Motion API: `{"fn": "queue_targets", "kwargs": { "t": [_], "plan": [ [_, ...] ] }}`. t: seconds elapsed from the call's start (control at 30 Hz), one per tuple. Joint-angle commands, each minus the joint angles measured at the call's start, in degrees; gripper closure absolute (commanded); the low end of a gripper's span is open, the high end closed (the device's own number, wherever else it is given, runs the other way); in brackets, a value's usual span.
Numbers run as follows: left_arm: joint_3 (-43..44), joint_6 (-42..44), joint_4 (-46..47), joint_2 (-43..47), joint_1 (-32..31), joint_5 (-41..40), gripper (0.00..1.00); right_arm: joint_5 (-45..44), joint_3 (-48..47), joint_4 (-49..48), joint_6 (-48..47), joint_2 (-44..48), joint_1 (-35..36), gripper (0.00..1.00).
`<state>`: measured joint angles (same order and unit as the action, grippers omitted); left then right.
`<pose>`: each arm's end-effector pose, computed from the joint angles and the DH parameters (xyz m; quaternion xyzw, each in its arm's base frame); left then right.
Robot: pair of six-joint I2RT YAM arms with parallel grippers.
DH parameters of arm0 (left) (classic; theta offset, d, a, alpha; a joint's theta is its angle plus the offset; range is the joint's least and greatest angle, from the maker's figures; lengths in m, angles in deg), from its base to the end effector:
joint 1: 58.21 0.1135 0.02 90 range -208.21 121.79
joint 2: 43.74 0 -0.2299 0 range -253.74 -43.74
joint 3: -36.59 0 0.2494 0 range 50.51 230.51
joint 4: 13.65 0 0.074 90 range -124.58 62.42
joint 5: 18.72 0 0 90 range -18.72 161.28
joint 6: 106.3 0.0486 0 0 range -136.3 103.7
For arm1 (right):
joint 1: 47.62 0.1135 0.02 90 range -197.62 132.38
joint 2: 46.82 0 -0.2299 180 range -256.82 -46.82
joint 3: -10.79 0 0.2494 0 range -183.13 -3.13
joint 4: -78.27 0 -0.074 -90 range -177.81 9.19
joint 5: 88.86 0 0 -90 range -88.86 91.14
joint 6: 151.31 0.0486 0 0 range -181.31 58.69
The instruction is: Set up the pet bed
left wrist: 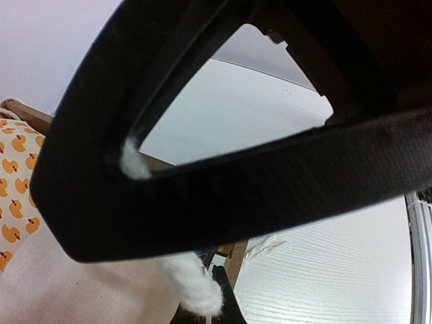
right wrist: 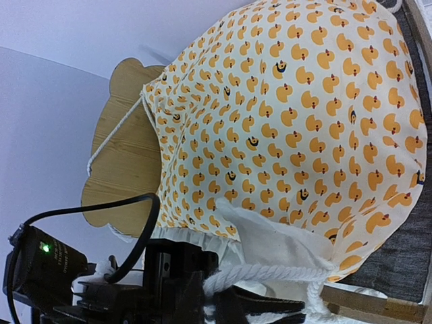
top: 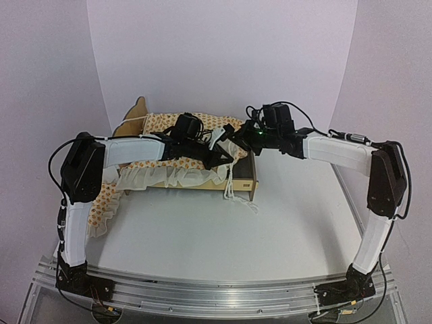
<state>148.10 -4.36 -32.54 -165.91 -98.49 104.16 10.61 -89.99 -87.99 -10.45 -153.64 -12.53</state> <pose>0.3548 -0.3352 0.2053 0.4926 0.6815 -0.3553 0.4083 0.3630 0.2648 0.2661 0.0648 0.8141 0.4401 0.3733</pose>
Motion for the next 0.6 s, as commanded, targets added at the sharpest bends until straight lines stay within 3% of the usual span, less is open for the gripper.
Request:
{"fn": "queue_targets", "kwargs": {
  "t": [0.0,0.27,0.4,0.57],
  "plan": [
    [3.53,1.00,-4.80,3.84,2.50,0.98,1.00,-5.45,2.58,6.68,-7.15,5.39,0.37,0.82],
    [6.98,2.24,-8.15,4.69,3.91,1.13,1.00,-2.84,6.22,10.08,-16.17,4.00,3.08,0.62],
    [11.59,3.52,-14.61,4.25,4.66,5.33,1.00,-3.95,9.05,8.69,-17.27,4.18,4.11,0.60],
    [9.47,5.33,-15.51,5.62,4.64,6.68,1.00,-4.15,8.47,3.08,-16.93,1.05,4.52,0.56]
  ]
}}
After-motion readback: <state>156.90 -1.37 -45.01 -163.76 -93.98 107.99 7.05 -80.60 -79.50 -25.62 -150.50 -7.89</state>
